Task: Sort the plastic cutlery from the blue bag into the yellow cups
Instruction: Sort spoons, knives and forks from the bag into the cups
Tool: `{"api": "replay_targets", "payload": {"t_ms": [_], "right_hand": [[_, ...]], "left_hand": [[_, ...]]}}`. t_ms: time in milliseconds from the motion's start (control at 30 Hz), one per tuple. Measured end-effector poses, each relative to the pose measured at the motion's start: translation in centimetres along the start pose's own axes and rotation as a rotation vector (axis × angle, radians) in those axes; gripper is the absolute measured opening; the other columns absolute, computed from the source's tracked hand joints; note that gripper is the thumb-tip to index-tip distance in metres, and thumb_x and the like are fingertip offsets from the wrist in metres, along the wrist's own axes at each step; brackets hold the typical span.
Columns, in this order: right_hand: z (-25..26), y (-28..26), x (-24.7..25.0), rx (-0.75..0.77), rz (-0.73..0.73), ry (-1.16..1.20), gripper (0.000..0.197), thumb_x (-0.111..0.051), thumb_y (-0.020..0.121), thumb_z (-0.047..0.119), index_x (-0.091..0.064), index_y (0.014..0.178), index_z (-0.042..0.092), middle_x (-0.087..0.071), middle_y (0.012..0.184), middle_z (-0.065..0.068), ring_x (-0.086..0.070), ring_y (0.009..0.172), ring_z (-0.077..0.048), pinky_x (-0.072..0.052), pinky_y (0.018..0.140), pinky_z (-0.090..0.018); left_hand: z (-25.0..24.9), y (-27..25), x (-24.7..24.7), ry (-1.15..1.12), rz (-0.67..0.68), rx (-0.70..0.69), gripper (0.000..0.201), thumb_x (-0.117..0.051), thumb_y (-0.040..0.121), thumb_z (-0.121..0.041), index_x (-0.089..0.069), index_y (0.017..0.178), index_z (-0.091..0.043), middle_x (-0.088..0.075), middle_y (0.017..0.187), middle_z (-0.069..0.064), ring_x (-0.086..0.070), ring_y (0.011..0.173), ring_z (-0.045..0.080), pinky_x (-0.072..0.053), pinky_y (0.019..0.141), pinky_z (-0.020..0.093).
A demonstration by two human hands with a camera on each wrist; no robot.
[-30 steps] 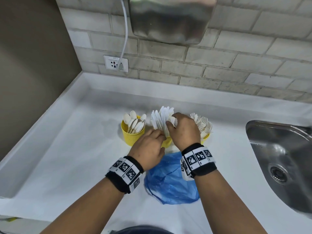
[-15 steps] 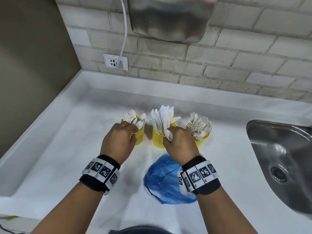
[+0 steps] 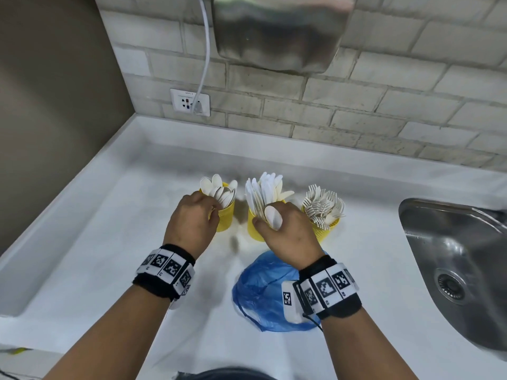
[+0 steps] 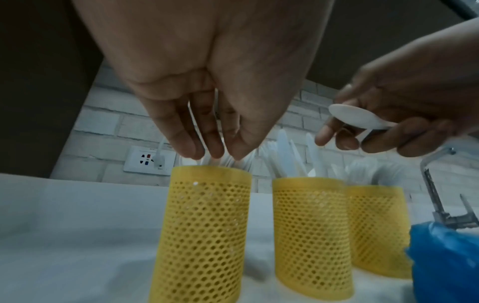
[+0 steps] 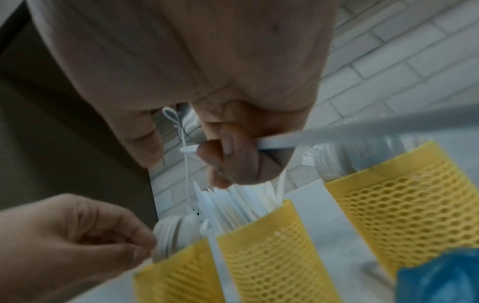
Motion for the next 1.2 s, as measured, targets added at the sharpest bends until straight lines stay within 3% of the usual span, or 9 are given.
{"api": "replay_targets", "payload": {"t_ms": [100,167,233,367,500,700,967,1133,1200], "right_hand": [[0.7,0.3,0.7,-0.052,-0.022,0.266,0.031,-0.046,0.088,0.037,-0.071,0.101,0.023,-0.059,0.096,-0.002,-0.057,0.091,-0.023,-0.042,0.08,-0.03],[1.5,0.5,0.9,-0.037,-0.081,0.342,0.033,-0.042,0.086,0.033,-0.07,0.099,0.024,-0.056,0.095,-0.002,-0.061,0.085,-0.032,-0.052,0.081,-0.046],[2.9,0.3,0.6,0.019,-0.098,0.351,0.029,-0.044,0.088,0.031,-0.07,0.1,0.026,-0.056,0.096,0.0,-0.064,0.082,-0.032,-0.055,0.08,-0.055],[5.7,0.0,0.7,0.142,-0.185,0.378,0.021,-0.057,0.094,0.017,-0.07,0.107,0.027,-0.067,0.097,0.001,-0.068,0.088,-0.02,-0.057,0.082,-0.048],[6.8,0.7,0.3,0.15,-0.19,0.46,0.027,-0.066,0.093,0.007,-0.067,0.116,0.021,-0.067,0.081,0.006,-0.066,0.075,-0.015,-0.057,0.071,-0.033],[5.7,1.5,-2.5,0.177,-0.097,0.296,0.035,-0.065,0.088,0.007,-0.068,0.12,0.022,-0.063,0.101,0.001,-0.062,0.077,-0.01,-0.053,0.079,-0.027],[4.8,1.6,-8.2,0.218,0.207,-0.106,0.04,-0.063,0.091,0.013,-0.066,0.13,0.008,-0.053,0.134,-0.011,-0.056,0.121,-0.03,-0.046,0.106,-0.037],[5.2,1.3,-7.6,0.254,0.119,-0.196,0.043,-0.061,0.09,0.011,-0.062,0.132,0.004,-0.044,0.15,-0.018,-0.041,0.139,-0.035,-0.034,0.119,-0.04],[5.2,1.5,-7.7,0.246,0.123,-0.211,0.051,-0.06,0.091,0.011,-0.054,0.141,0.002,-0.033,0.159,-0.02,-0.033,0.147,-0.035,-0.028,0.122,-0.038]], "left_hand": [[-1.5,-1.0,1.1,-0.206,-0.033,-0.006,0.018,-0.069,0.084,-0.022,-0.073,0.102,-0.02,-0.066,0.098,-0.003,-0.063,0.092,0.02,-0.055,0.08,0.035],[-3.4,-1.6,1.2,-0.439,0.066,-0.003,0.024,-0.076,0.084,-0.022,-0.071,0.107,-0.021,-0.066,0.098,-0.007,-0.065,0.089,0.009,-0.058,0.079,0.028],[-5.2,-2.1,1.8,-0.612,0.122,0.007,0.03,-0.081,0.083,-0.018,-0.069,0.111,-0.02,-0.068,0.099,-0.005,-0.067,0.091,0.012,-0.059,0.076,0.022],[-5.8,-1.8,4.1,-0.746,-0.025,0.027,0.023,-0.078,0.088,-0.013,-0.071,0.109,-0.018,-0.072,0.094,-0.007,-0.07,0.085,0.017,-0.06,0.071,0.028],[-4.2,-1.5,5.1,-0.792,-0.084,0.093,0.014,-0.077,0.089,-0.014,-0.072,0.1,-0.022,-0.074,0.086,-0.005,-0.071,0.08,0.018,-0.062,0.071,0.034],[0.5,0.0,8.0,-0.646,-0.288,0.187,0.011,-0.077,0.087,-0.015,-0.071,0.096,-0.017,-0.073,0.083,-0.002,-0.072,0.076,0.017,-0.06,0.071,0.026],[2.9,2.6,7.7,-0.48,-0.313,0.154,0.021,-0.074,0.089,-0.015,-0.066,0.105,-0.025,-0.07,0.086,-0.009,-0.069,0.074,0.002,-0.056,0.073,0.017],[2.9,3.5,4.8,-0.25,-0.259,-0.02,0.044,-0.07,0.087,-0.006,-0.068,0.125,-0.028,-0.062,0.097,-0.001,-0.062,0.064,-0.008,-0.045,0.077,0.004],[3.0,3.7,3.8,-0.206,-0.251,-0.055,0.045,-0.07,0.087,-0.006,-0.071,0.126,-0.029,-0.059,0.098,-0.002,-0.06,0.064,0.0,-0.051,0.079,0.015]]}}
Point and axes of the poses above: each hand's wrist, its own y-axis towards the middle knuckle, its own x-axis out of the back of the hand, z = x × y, the point moved 8 cm from there along y, towards the middle knuckle
